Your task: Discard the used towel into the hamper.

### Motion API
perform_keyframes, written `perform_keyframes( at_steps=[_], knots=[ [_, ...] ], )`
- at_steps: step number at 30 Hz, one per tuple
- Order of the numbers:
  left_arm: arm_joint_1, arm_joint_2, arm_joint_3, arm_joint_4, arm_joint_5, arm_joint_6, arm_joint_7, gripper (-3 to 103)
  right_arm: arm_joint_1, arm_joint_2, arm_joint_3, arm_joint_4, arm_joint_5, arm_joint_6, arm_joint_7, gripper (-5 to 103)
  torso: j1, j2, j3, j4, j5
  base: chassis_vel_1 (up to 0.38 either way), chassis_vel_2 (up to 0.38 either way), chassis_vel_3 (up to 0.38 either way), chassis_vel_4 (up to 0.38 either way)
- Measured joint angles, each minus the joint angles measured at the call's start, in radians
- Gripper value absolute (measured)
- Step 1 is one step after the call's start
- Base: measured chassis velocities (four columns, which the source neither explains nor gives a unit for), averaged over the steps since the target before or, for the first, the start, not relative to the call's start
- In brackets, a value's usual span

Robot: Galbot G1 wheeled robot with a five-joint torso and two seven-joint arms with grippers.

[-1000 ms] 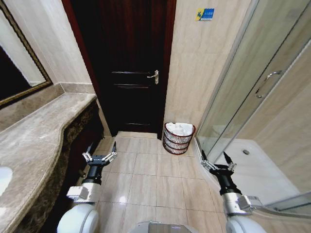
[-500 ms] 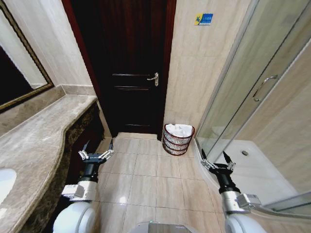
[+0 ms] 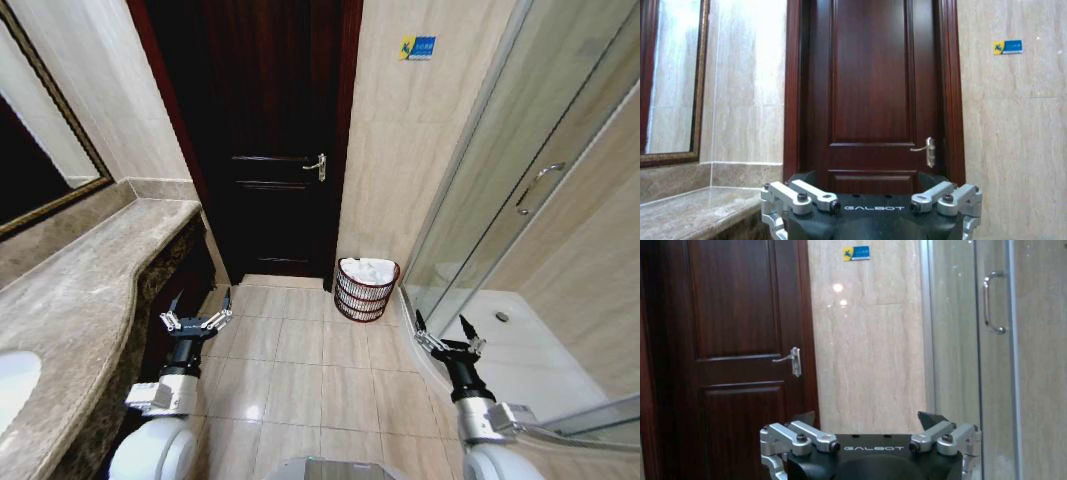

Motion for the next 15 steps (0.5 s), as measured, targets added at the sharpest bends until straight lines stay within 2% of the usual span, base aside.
perform_keyframes(
  at_steps=[15],
  knots=[
    [0.003,-0.006,-0.017,0.008,-0.011,-0.013,0.012,100,-0.018,-0.004,-0.056,0.009,-0.041,0.017,0.024,100,0.035,0.077,0.042,0.0,0.0,0.0,0.0,0.0,0.0]
  ],
)
